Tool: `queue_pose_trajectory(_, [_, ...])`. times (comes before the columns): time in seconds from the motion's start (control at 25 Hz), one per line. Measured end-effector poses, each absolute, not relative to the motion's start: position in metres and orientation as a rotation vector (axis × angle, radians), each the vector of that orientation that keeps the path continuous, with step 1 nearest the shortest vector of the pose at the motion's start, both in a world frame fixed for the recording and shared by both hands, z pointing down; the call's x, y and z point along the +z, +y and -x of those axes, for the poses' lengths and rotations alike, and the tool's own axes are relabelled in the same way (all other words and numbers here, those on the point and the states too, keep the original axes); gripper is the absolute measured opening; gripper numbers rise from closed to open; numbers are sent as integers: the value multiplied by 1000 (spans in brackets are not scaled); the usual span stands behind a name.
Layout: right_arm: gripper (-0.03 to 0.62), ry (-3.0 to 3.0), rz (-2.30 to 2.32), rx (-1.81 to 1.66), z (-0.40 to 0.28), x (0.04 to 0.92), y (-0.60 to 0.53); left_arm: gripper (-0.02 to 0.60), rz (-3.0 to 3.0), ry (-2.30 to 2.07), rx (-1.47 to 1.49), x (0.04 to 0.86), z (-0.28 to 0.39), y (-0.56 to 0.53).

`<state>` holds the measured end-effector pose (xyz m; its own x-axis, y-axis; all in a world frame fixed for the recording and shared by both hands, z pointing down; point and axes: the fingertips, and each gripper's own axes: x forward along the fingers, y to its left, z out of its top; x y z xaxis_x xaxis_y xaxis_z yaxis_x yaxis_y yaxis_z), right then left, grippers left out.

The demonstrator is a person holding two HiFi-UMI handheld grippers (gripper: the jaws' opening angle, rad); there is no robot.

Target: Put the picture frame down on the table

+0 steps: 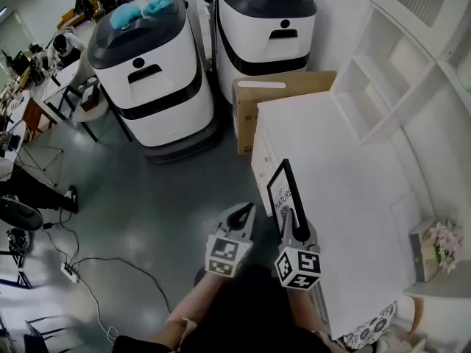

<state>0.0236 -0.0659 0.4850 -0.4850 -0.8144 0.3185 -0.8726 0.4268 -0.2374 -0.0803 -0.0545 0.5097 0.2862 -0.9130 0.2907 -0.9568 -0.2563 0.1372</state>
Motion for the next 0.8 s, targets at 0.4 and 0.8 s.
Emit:
queue_pose_trajectory(0.4, [14, -2515, -1532, 578, -20, 478, -103, 12, -2296, -1677, 236, 503, 80, -92])
queue_pose_trajectory(0.8, [14, -2495, -1576, 658, -16, 478, -144, 12, -2351, -1622, 254, 494, 81, -137])
